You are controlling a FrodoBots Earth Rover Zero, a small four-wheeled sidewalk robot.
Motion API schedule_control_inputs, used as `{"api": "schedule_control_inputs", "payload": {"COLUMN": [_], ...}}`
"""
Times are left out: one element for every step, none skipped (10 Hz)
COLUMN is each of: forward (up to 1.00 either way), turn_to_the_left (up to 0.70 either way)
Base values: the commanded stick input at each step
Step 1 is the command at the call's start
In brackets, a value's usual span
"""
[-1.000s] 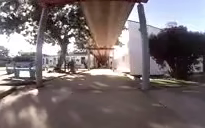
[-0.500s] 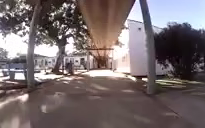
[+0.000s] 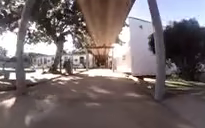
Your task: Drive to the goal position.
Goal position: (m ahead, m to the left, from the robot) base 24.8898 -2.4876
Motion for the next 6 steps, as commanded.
{"api": "schedule_control_inputs", "payload": {"forward": [0.7, 0.7, 0.7, 0.7, 0.7, 0.7], "turn_to_the_left": [0.0, 0.0, 0.0, 0.0, 0.0, 0.0]}}
